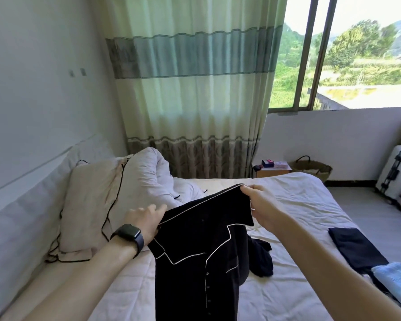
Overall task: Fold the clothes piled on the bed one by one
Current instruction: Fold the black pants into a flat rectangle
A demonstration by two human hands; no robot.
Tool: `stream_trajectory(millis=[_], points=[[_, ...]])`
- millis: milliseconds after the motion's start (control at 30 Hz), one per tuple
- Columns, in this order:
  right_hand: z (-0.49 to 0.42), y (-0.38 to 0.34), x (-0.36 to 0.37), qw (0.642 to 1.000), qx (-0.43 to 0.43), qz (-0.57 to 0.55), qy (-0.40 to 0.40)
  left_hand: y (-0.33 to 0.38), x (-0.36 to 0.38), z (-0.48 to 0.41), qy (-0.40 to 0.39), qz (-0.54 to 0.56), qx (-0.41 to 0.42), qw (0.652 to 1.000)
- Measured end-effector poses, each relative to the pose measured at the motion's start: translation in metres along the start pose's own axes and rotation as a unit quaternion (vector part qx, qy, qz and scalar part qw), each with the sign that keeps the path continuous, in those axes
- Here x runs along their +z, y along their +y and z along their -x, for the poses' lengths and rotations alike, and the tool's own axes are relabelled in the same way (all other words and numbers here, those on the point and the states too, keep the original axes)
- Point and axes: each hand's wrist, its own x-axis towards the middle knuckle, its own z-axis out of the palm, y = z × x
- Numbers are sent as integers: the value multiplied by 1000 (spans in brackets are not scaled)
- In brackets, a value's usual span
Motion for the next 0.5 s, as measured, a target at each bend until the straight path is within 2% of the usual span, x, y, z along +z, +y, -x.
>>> stream_trajectory(millis=[67, 100, 133, 167, 200, 267, 300, 367, 500], points=[[-2, 12, 0, 999, -3, 30, 14, 13, 10, 7, -4, -14, 17, 1000], [-2, 19, -1, 999, -8, 47, 22, 17, 14, 10, -4, 15, 3, 1000], [-1, 27, -2, 998, -11, 58, 28, 21, 17, 13, -3, 71, -30, 997], [1, 37, -4, 998, -8, 61, 29, 24, 20, 16, -3, 172, -73, 982], [4, 49, -6, 998, -1, 57, 27, 29, 24, 20, -15, 314, -117, 942], [10, 79, -15, 998, 25, 55, 23, 38, 39, 31, -93, 587, -172, 786], [14, 95, -20, 997, 39, 58, 31, 42, 47, 40, -154, 656, -185, 715], [24, 129, -33, 994, 68, 65, 51, 48, 67, 62, -253, 717, -211, 614], [45, 183, -51, 989, 118, 69, 49, 67, 103, 97, -333, 757, -269, 493]])
